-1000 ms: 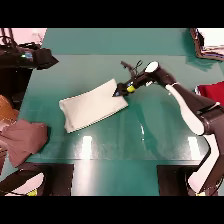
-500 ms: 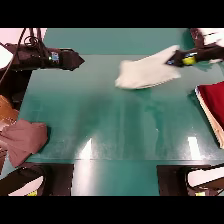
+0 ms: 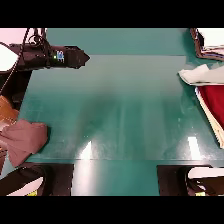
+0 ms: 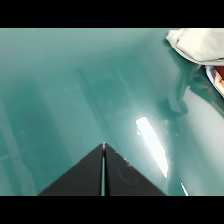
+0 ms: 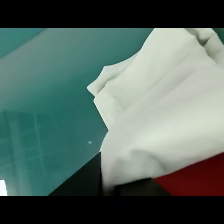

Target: Fold the shirts.

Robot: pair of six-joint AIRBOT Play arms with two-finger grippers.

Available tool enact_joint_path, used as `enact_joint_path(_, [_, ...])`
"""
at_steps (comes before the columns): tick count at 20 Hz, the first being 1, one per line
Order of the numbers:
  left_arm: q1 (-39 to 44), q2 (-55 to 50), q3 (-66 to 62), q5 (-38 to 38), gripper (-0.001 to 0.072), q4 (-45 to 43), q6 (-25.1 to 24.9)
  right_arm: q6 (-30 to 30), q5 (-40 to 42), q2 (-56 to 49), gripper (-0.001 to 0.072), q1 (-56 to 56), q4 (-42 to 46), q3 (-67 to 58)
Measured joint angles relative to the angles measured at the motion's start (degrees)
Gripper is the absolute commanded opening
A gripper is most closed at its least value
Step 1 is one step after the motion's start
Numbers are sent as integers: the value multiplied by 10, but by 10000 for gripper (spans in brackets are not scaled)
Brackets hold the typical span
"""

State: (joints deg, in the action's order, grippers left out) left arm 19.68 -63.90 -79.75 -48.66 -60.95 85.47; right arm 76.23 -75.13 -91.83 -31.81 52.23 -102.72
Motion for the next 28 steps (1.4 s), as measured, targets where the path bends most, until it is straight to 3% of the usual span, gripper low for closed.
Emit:
enact_joint_path(11, [1, 0, 0, 2, 23, 0, 1, 4, -43, 18, 20, -55, -27, -118])
enact_joint_path(18, [1, 0, 0, 2, 24, -1, -2, 5, -71, 113, 21, -142, -22, 4])
enact_joint_path(21, [1, 0, 0, 2, 24, -1, -3, 5, -81, 160, 23, -193, 23, 85])
enact_joint_path(22, [1, 0, 0, 2, 23, -1, -3, 5, -84, 176, 53, -210, 46, 114])
enact_joint_path(24, [1, 0, 0, 2, 24, -1, -4, 5, -87, 205, 397, -247, 94, 171])
enact_joint_path(25, [1, 0, 0, 2, 23, -1, -4, 4, -88, 217, 486, -264, 110, 195])
enact_joint_path(28, [1, 0, 0, 0, 24, -1, -4, 4, -87, 243, 490, -304, 137, 252])
